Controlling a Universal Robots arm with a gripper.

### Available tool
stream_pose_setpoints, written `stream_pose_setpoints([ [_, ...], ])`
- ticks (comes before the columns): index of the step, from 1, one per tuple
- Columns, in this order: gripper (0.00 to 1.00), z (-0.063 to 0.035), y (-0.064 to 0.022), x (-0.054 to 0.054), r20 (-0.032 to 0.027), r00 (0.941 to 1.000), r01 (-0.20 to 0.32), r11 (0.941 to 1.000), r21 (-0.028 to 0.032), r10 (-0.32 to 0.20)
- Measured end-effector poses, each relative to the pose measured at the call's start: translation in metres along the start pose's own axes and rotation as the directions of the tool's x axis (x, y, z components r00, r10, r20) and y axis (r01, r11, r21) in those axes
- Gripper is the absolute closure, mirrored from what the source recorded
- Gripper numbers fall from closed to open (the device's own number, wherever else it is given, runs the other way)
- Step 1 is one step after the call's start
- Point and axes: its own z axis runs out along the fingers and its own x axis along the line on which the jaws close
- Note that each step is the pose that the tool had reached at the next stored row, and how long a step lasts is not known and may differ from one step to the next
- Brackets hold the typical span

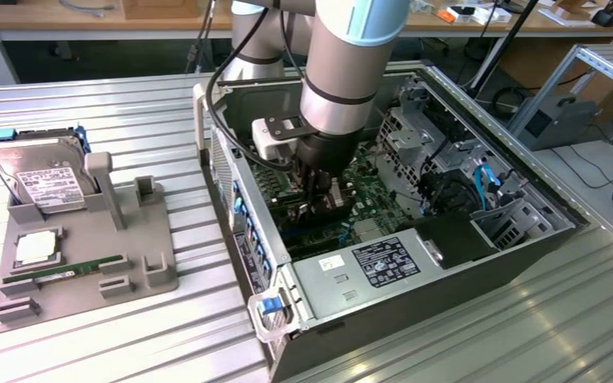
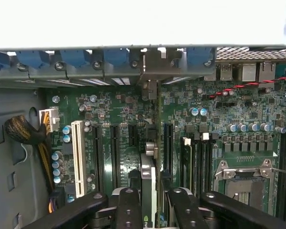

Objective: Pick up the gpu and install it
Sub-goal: 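Insert the gpu into the slot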

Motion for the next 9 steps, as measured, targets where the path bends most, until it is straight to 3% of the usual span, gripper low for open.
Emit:
stream_pose_setpoints([
  [9, 0.73, 0.0009, 0.0001, -0.0001, 0.0036, 1.0, 0.0, 1.0, -0.0001, 0.0],
])
